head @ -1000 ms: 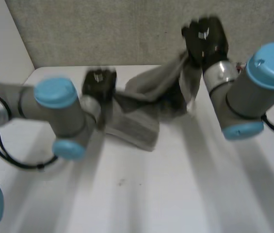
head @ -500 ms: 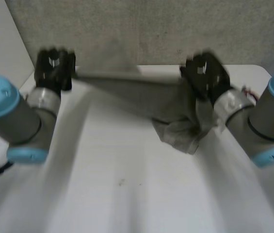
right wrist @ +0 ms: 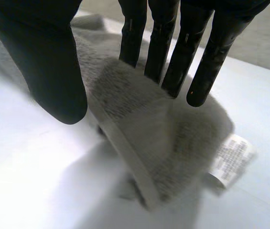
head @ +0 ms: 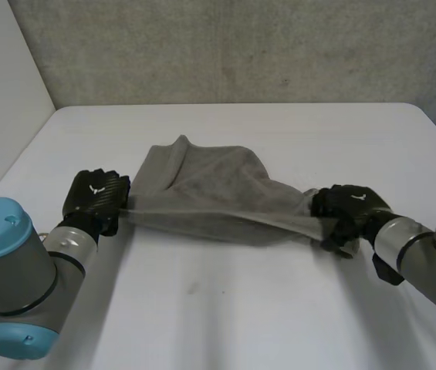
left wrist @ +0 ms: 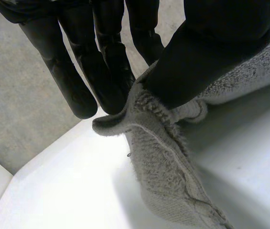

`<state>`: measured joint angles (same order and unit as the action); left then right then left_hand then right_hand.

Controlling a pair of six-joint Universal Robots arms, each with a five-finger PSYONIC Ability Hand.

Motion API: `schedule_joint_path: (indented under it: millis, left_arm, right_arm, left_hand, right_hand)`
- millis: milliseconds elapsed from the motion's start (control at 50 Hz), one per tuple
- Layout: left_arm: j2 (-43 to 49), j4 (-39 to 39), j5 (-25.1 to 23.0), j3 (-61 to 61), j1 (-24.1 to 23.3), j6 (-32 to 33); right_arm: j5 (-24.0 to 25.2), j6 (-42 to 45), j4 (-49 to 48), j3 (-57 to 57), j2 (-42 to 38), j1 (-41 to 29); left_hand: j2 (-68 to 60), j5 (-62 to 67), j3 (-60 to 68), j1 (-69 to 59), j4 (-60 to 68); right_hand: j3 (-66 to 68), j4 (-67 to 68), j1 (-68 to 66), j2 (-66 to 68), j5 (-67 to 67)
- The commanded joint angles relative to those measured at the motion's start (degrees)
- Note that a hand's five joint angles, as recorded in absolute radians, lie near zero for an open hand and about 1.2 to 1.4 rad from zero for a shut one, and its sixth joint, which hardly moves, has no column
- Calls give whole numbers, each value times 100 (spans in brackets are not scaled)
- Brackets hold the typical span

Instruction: Fold the towel.

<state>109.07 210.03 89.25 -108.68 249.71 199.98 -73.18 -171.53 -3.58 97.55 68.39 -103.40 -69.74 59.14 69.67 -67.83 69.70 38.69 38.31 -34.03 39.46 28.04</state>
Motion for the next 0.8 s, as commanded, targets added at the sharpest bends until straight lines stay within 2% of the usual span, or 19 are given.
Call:
schedule_joint_path:
  millis: [20, 140, 400, 420, 440, 460, 480, 500, 620, 660, 720, 800]
  left_arm:
    - [-88, 3, 13, -4, 17, -20]
    - [-79, 12, 13, -4, 43, -20]
    - [-79, 21, 5, 5, 52, -29]
    - [-88, 21, 13, 5, 43, -29]
    - [-88, 12, 13, 5, 34, -29]
    - [-88, 12, 13, 5, 34, -29]
    - [-88, 12, 22, 5, 25, -29]
    - [-88, 12, 22, 5, 25, -29]
    - [-211, -41, 31, 5, 8, -20]
    - [-534, -207, 14, 5, 8, -3]
    - [-712, -322, 13, 49, 8, -3]
    - [-1343, -778, 5, 206, 52, 6]
  right_arm:
    - [-196, -161, -1135, 992, 376, 469]
    - [-188, -197, -1250, 1511, 385, 654]
    - [-197, -214, -1822, 1670, 341, 716]
    - [-197, -240, -1926, 1618, 254, 698]
    - [-205, -293, -2049, 1548, 123, 698]
    - [-206, -293, -2050, 1547, 122, 698]
    - [-223, -380, -2207, 1504, 61, 716]
    - [-249, -503, -2347, 1477, 69, 733]
    - [-267, -645, -2402, 1310, 280, 760]
    - [-250, -636, -2288, 1205, 804, 751]
    - [-214, -619, -2182, 1125, 1088, 742]
    - [-57, -461, -1351, 583, 1798, 742]
  left_hand:
    - [-1026, 1086, 1033, -1217, 1030]
    - [-1026, 1086, 1033, -1217, 1030]
    - [-1026, 1086, 1033, -1217, 1030]
    - [-1026, 1086, 1033, -1217, 1030]
    - [-1026, 1086, 1033, -1217, 1030]
    - [-1026, 1086, 1033, -1217, 1030]
    - [-1026, 1086, 1033, -1217, 1030]
    - [-1026, 1086, 1033, -1217, 1030]
    - [-1026, 1086, 1033, -1217, 1030]
    - [-1026, 1086, 1033, -1217, 1030]
    - [-1026, 1086, 1033, -1217, 1030]
    - [-1026, 1086, 1033, -1217, 1030]
  right_hand:
    - [-250, -212, -215, -328, -186]
    - [-1060, -1022, 594, -1137, -995]
    - [-741, -703, 275, -818, -677]
    - [-191, -153, -274, -269, -127]
    - [1063, 1101, -1529, 986, 1128]
    - [1076, 1114, -1541, 998, 1140]
    - [2874, 2912, -3340, 2797, 2939]
    - [4119, 4157, -4584, 4041, 4183]
    - [4131, 4169, -4597, 4054, 4196]
    - [4131, 4169, -4597, 4054, 4196]
    - [4131, 4169, -4597, 4054, 4196]
    - [4131, 4169, -4597, 4054, 4196]
